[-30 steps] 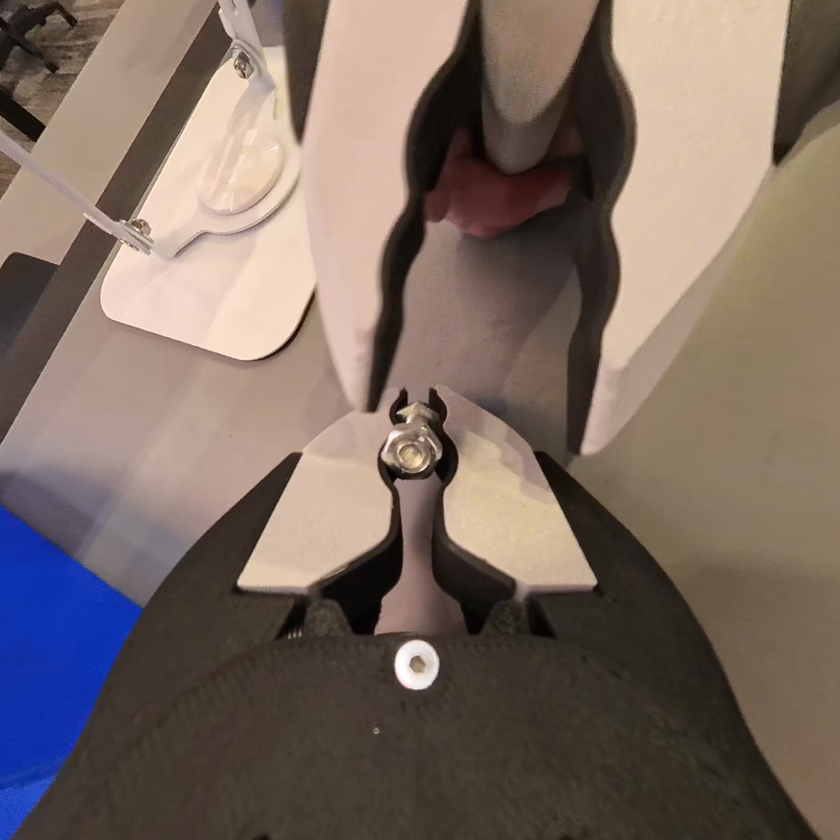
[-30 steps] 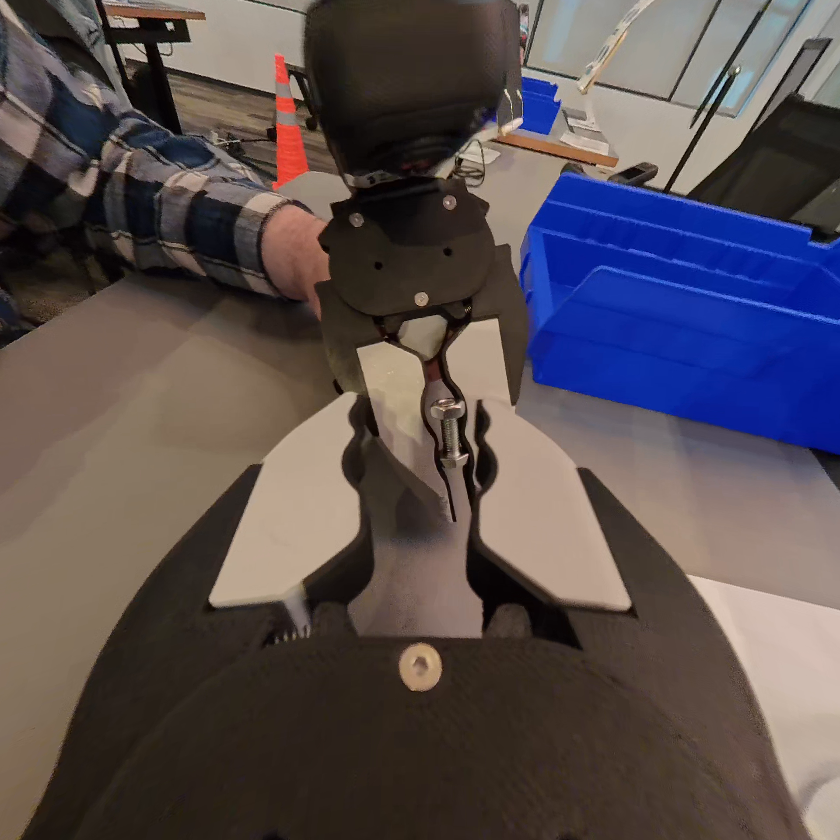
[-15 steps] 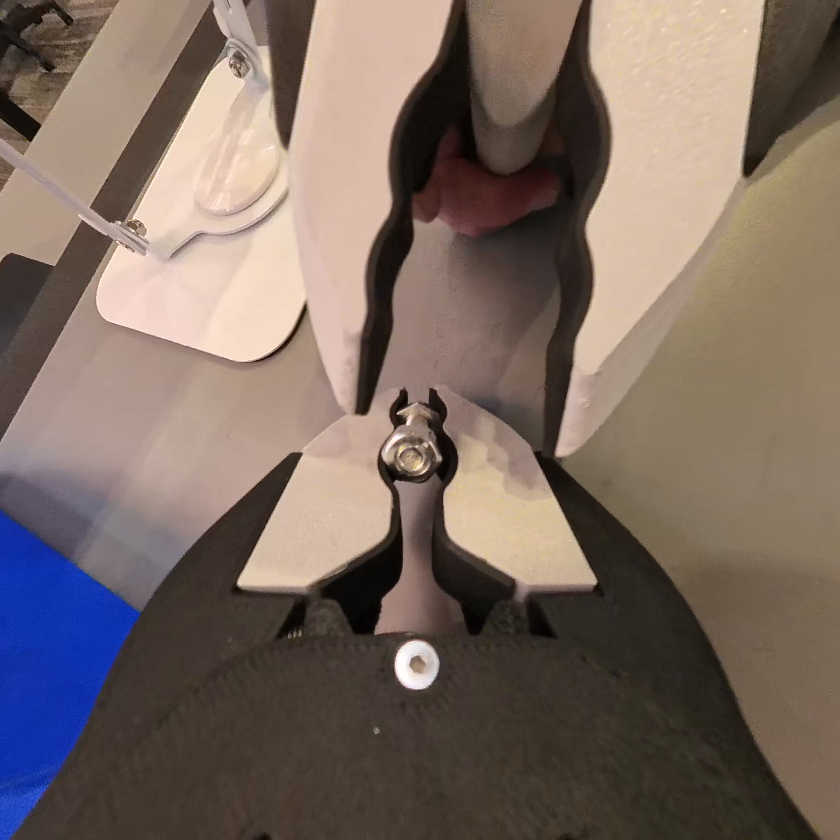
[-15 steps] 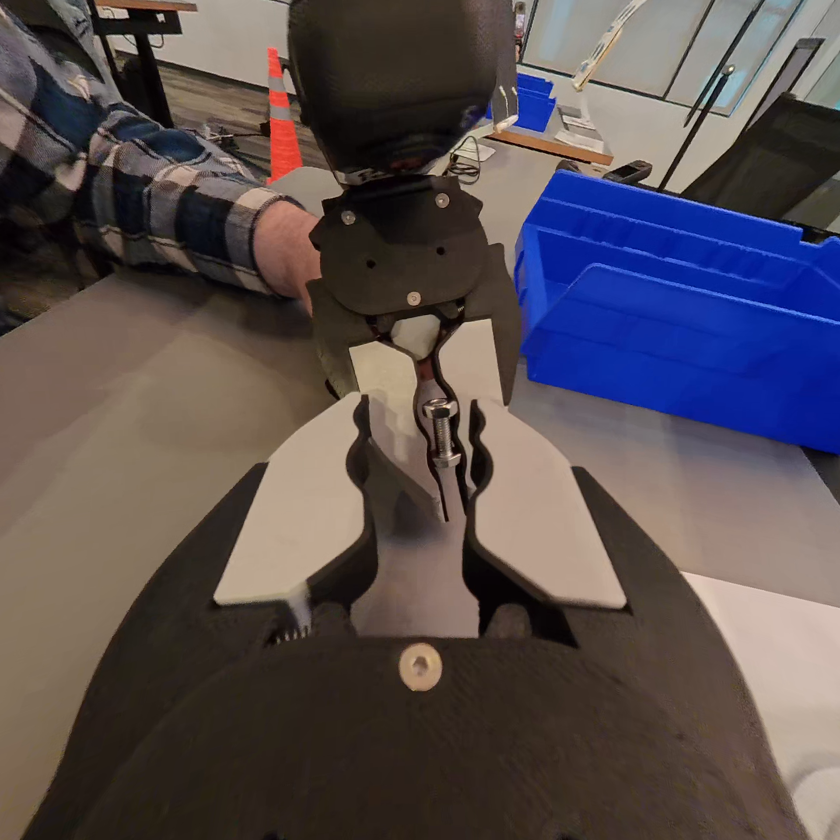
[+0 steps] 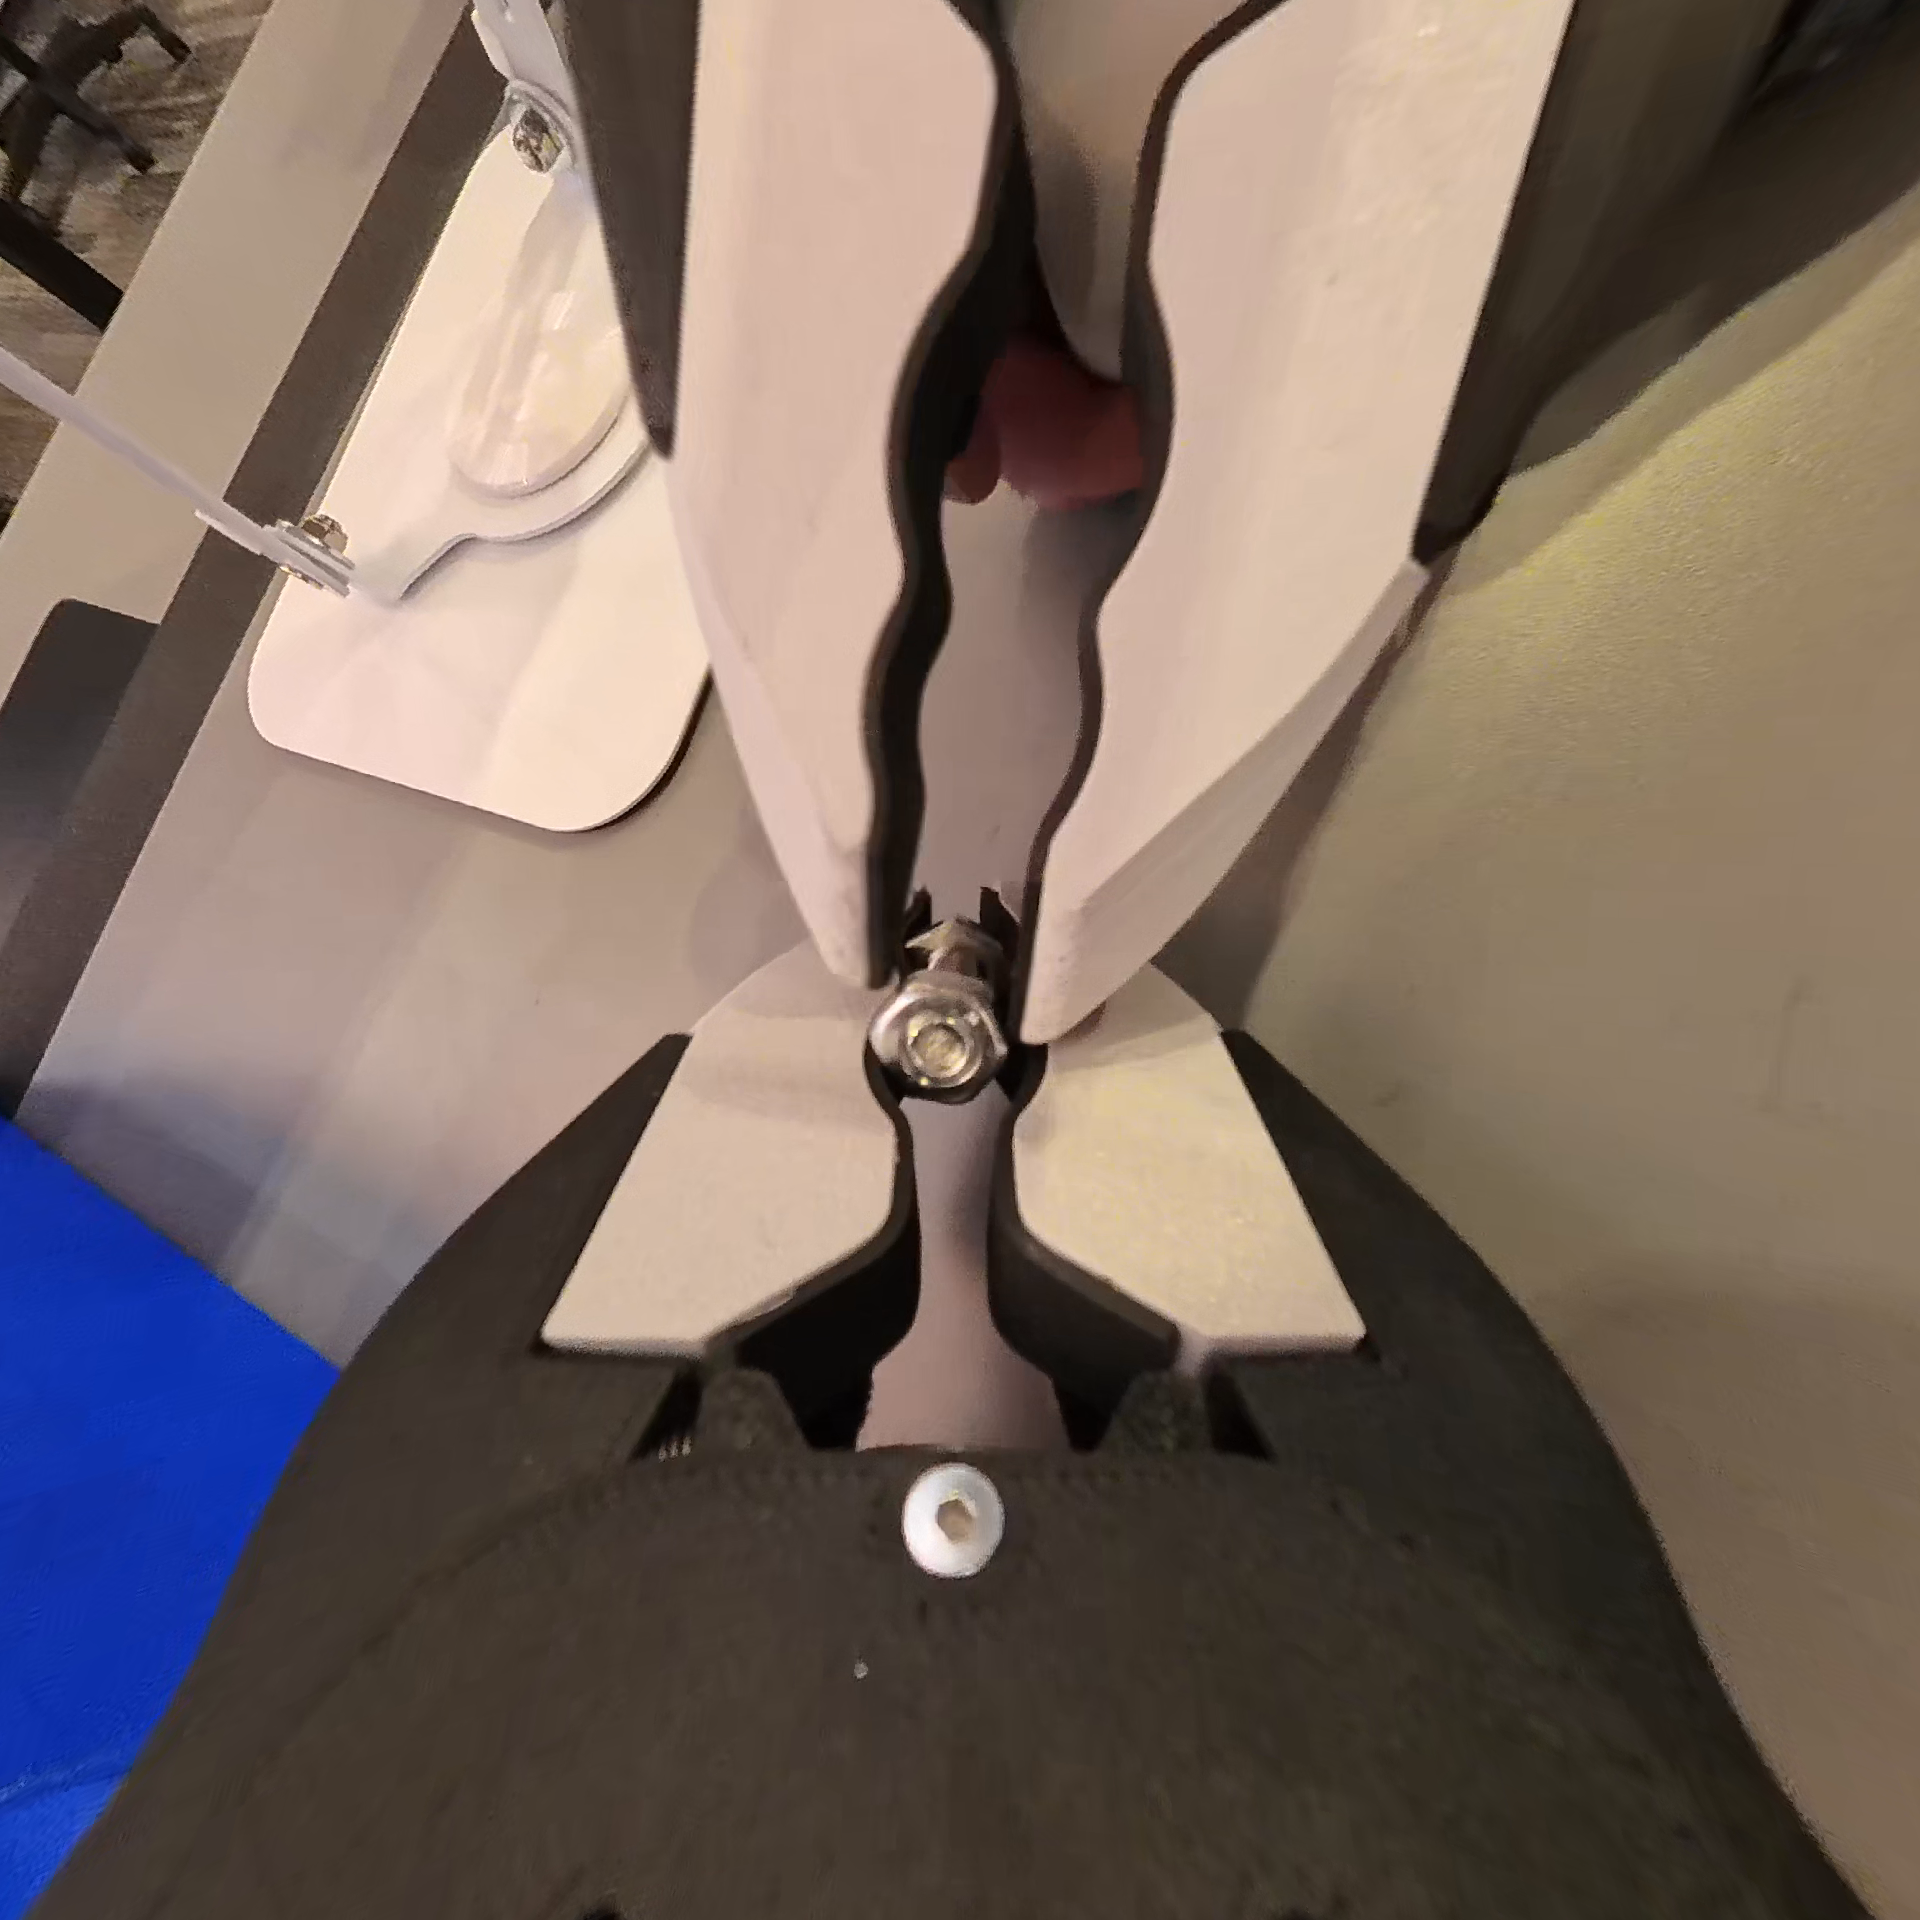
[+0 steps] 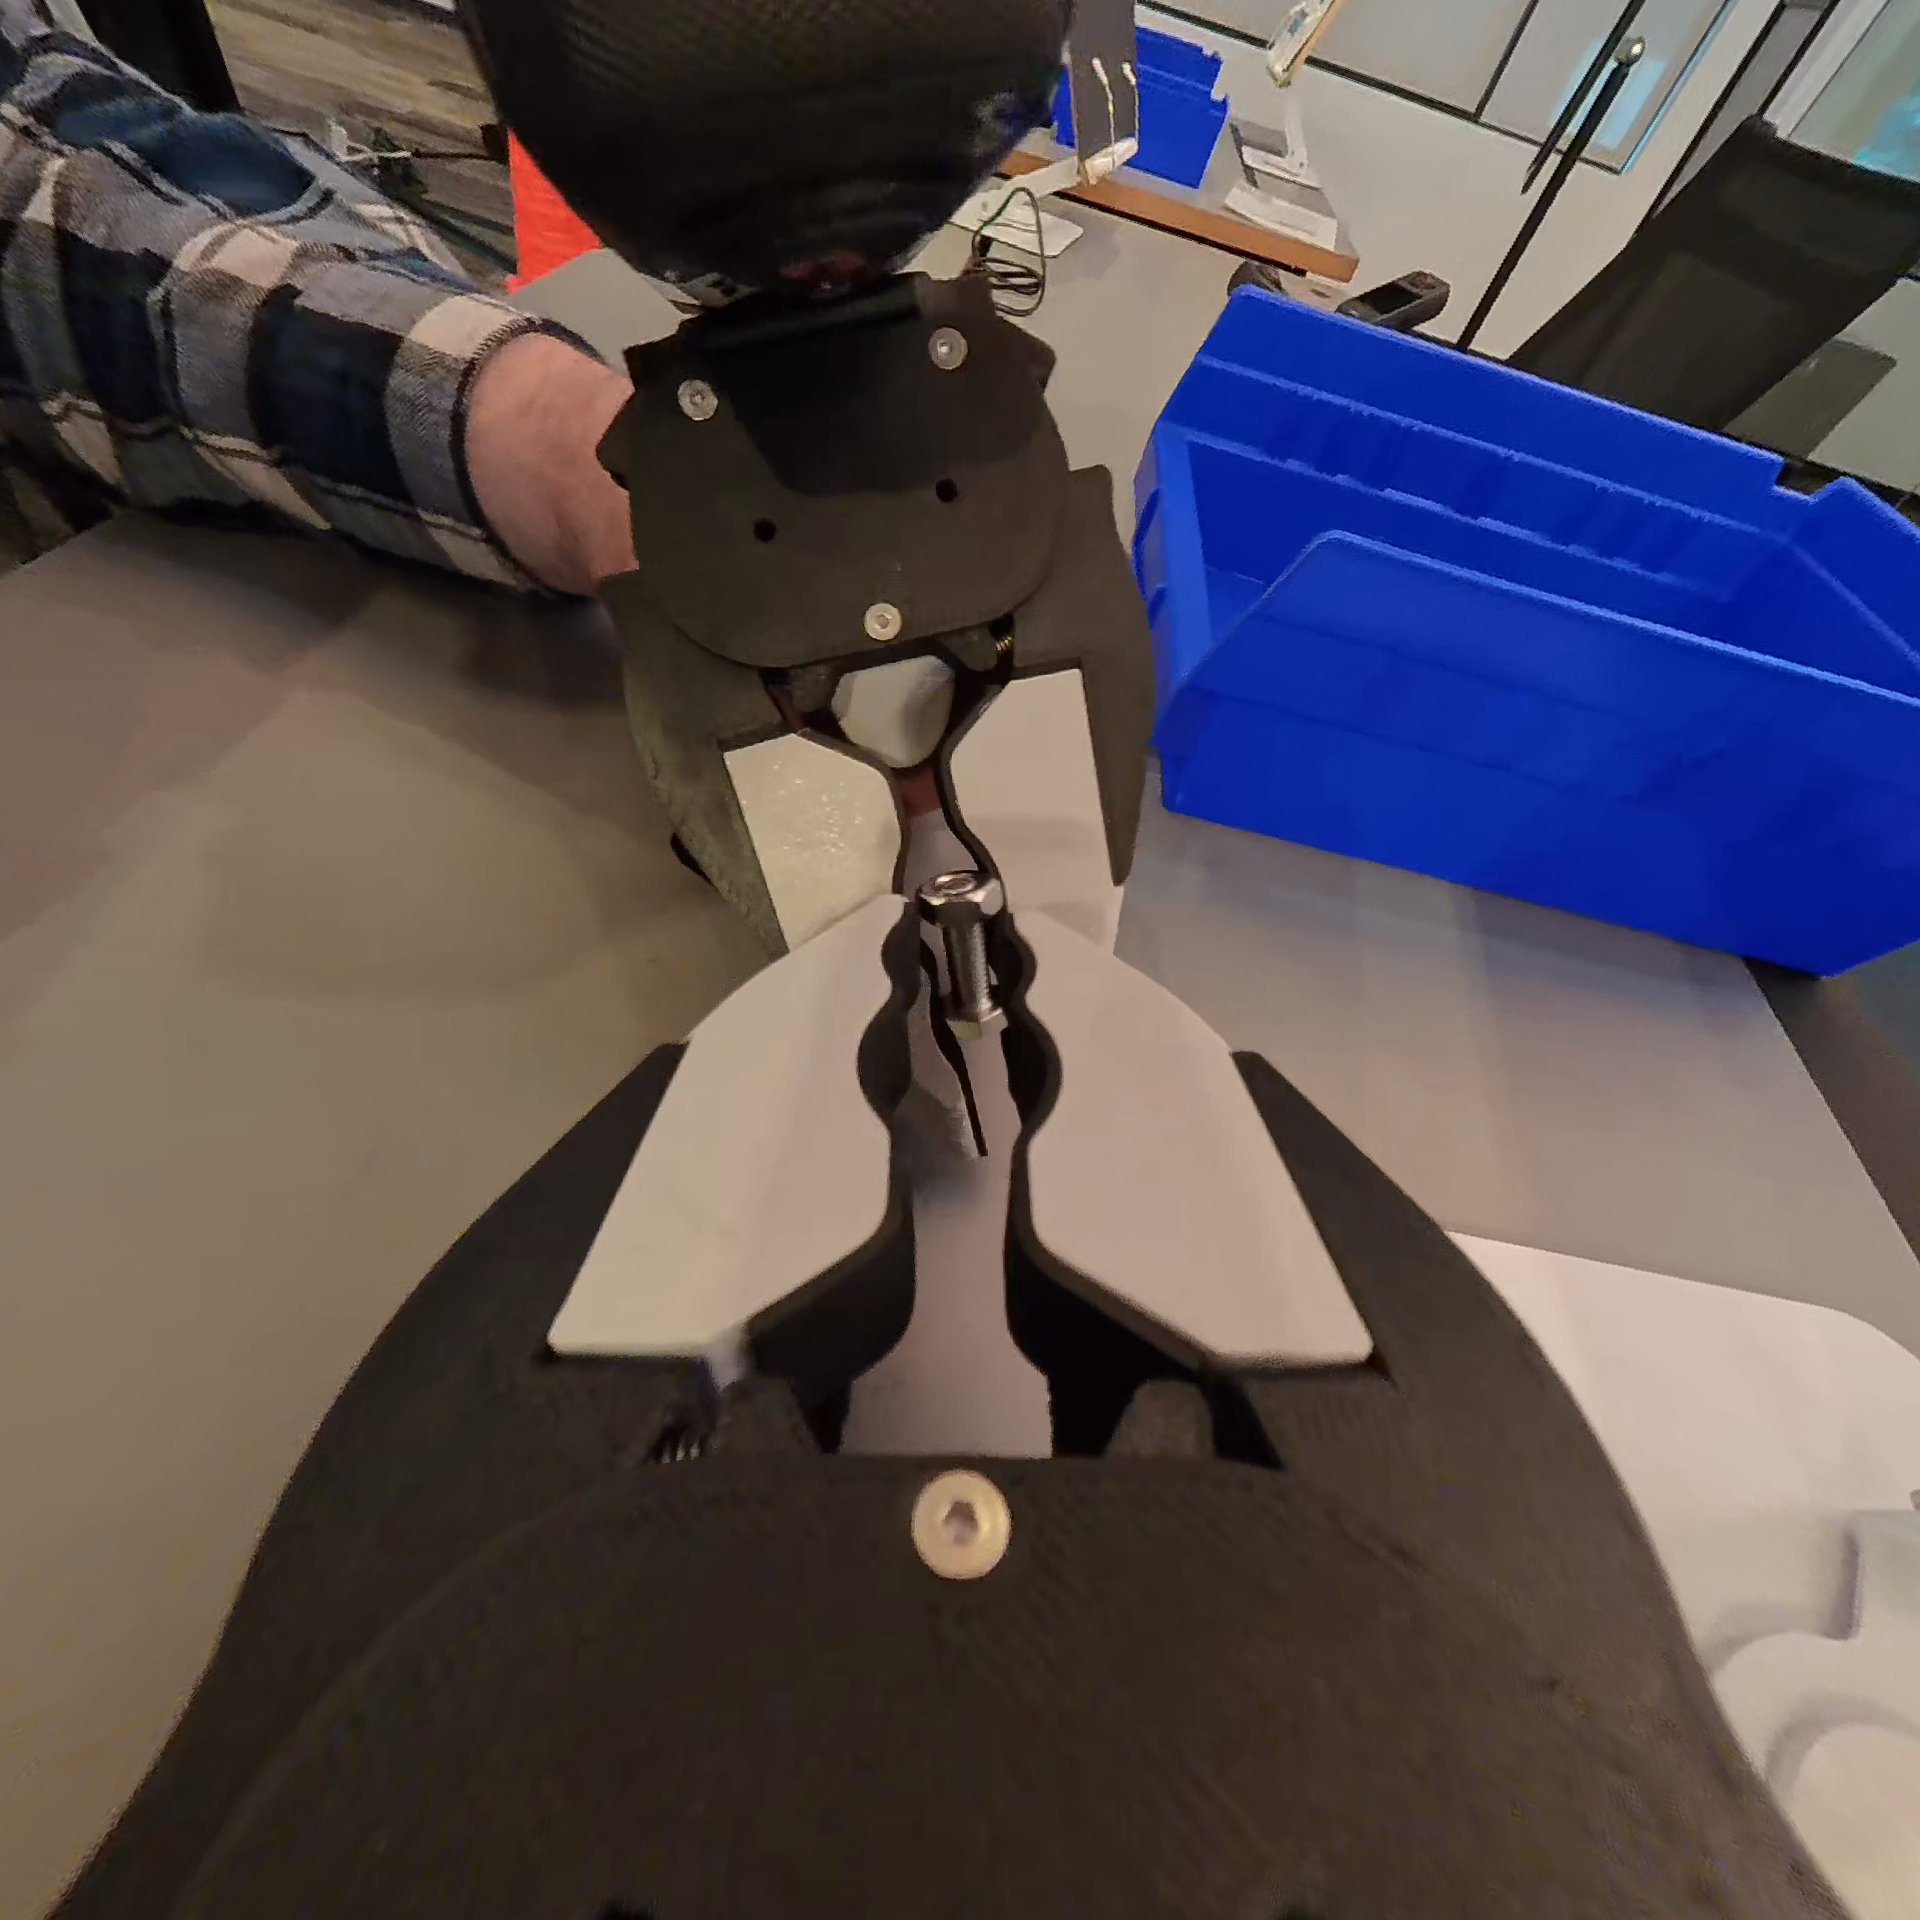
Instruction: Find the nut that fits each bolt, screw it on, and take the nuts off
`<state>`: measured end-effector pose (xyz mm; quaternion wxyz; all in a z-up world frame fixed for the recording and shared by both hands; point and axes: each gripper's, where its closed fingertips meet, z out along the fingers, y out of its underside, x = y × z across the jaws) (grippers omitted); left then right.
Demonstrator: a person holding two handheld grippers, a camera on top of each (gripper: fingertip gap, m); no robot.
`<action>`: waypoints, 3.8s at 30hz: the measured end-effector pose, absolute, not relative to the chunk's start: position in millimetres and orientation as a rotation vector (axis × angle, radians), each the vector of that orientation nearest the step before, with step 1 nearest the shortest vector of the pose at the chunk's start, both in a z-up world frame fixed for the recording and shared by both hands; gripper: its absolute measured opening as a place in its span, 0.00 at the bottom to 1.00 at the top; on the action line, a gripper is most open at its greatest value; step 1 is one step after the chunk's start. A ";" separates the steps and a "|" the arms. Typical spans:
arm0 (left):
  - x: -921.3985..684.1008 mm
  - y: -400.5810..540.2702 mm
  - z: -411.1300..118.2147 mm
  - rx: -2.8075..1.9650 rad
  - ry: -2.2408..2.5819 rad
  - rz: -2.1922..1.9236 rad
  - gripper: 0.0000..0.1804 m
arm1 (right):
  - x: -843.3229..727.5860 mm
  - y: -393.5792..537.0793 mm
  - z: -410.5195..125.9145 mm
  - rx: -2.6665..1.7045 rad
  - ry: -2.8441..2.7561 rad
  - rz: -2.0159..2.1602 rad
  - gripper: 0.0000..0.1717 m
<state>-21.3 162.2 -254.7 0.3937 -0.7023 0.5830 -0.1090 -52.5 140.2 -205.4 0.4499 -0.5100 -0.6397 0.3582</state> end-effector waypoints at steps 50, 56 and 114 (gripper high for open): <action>-29.4 177.0 -249.5 -1.776 1.450 -0.031 0.05 | -47.3 144.0 -197.8 -1.337 -1.525 0.952 0.16; -36.0 194.3 -230.2 -1.687 1.344 0.190 0.05 | -48.5 157.6 -197.5 -1.555 -1.316 1.042 0.33; -22.3 185.2 -198.3 -1.428 1.323 0.113 0.05 | -29.5 150.4 -164.5 -1.506 -1.183 1.967 0.17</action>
